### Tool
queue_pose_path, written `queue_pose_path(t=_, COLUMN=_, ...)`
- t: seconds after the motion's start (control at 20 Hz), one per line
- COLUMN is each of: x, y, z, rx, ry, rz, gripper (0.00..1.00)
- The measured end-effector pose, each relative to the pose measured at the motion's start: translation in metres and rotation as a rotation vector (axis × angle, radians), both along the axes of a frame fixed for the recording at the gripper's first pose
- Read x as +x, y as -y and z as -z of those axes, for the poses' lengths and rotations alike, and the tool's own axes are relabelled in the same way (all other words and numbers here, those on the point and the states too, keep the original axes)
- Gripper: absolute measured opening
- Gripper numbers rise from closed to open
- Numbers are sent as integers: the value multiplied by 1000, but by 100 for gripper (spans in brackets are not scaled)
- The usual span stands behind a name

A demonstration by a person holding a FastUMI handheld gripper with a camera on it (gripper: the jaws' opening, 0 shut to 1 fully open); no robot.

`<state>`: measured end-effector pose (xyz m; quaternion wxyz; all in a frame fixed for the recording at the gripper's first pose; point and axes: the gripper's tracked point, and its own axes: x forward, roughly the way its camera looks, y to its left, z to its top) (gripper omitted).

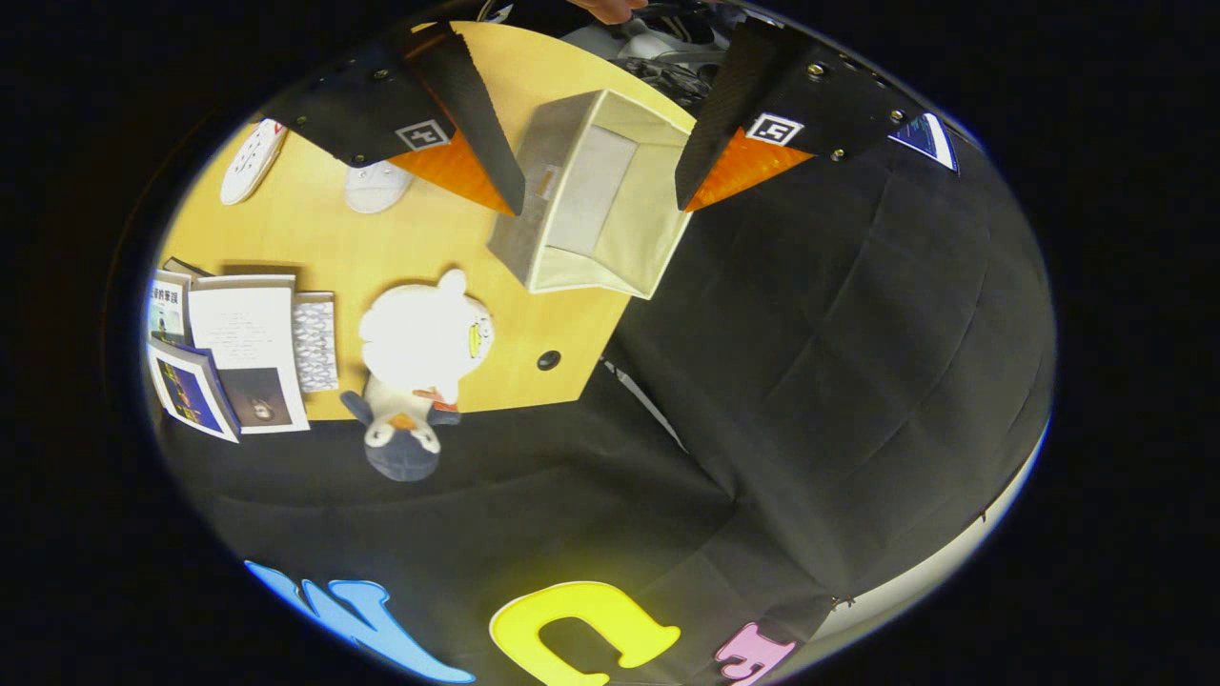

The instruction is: Open the storage box then place both shoes into the box .Put the left shoe in first, then the right shoe, with the right side of both shoes facing outward in a uniform manner.

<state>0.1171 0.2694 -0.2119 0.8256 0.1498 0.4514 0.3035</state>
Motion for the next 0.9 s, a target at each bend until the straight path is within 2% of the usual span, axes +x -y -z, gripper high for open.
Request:
queue_pose_path(t=0.55, x=-24, y=120, z=106, rx=-256, ry=-158, rz=110, gripper=97)
queue_pose_path(t=0.9, x=-42, y=155, z=154, rx=-383, ry=-282, rz=86, gripper=97)
